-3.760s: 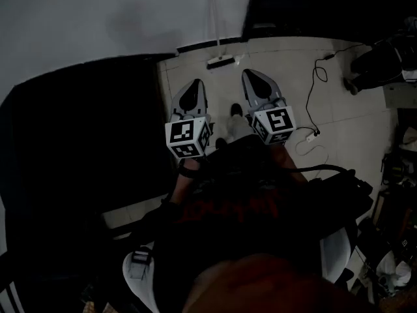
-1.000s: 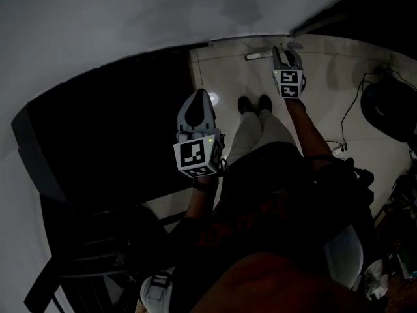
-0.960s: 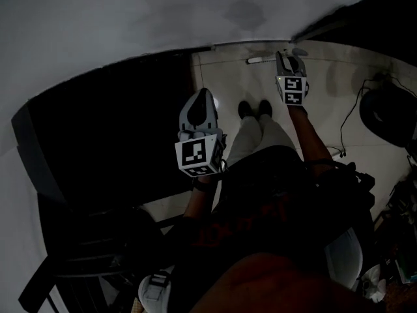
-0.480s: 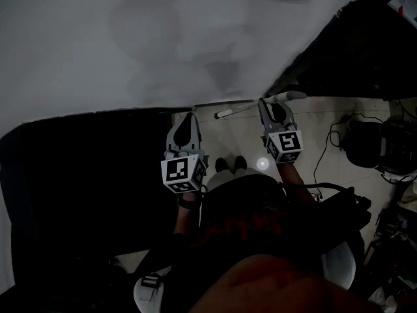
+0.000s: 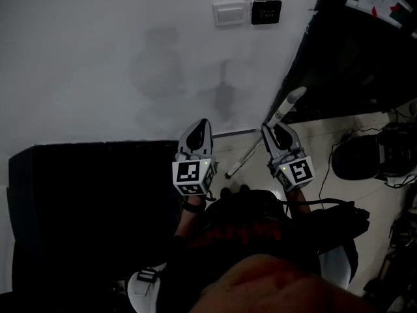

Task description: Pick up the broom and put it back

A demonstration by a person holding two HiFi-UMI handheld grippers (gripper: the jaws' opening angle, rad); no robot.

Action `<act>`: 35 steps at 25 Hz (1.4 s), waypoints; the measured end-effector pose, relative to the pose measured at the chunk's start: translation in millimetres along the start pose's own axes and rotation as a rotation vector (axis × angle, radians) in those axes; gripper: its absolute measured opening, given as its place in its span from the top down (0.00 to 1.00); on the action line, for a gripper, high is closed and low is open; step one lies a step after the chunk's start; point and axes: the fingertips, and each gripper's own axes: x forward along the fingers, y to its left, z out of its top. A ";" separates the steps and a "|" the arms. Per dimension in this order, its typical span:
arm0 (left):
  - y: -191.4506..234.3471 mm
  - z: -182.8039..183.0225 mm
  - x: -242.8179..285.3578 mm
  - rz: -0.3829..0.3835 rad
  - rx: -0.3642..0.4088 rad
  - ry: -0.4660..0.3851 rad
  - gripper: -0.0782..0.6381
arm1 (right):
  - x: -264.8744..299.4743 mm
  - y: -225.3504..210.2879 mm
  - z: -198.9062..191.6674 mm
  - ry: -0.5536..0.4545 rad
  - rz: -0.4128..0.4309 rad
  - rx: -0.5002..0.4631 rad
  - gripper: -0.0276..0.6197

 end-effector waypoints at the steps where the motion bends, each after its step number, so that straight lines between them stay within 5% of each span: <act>1: 0.3 1.2 -0.7 0.008 -0.005 0.000 0.88 | -5.2 3.1 3.3 -0.003 0.005 -0.006 0.82; 10: -14.6 -0.6 -4.0 -0.032 0.098 0.008 0.89 | -41.7 1.6 3.2 0.036 -0.025 0.006 0.82; 16: -22.6 -13.2 -6.1 -0.047 -0.046 0.023 0.88 | -59.0 -12.3 4.5 0.047 -0.067 -0.002 0.82; 23: -16.2 -24.4 -13.6 -0.013 -0.083 0.051 0.88 | -58.2 -6.6 -9.0 0.082 -0.067 0.001 0.82; 30: -22.0 -33.4 -28.2 0.002 -0.082 0.083 0.88 | -43.1 2.9 -60.4 0.210 -0.038 0.036 0.82; 35: -0.9 -38.3 -35.6 0.069 -0.073 0.099 0.88 | -5.4 -7.0 -136.3 0.352 -0.031 0.046 0.82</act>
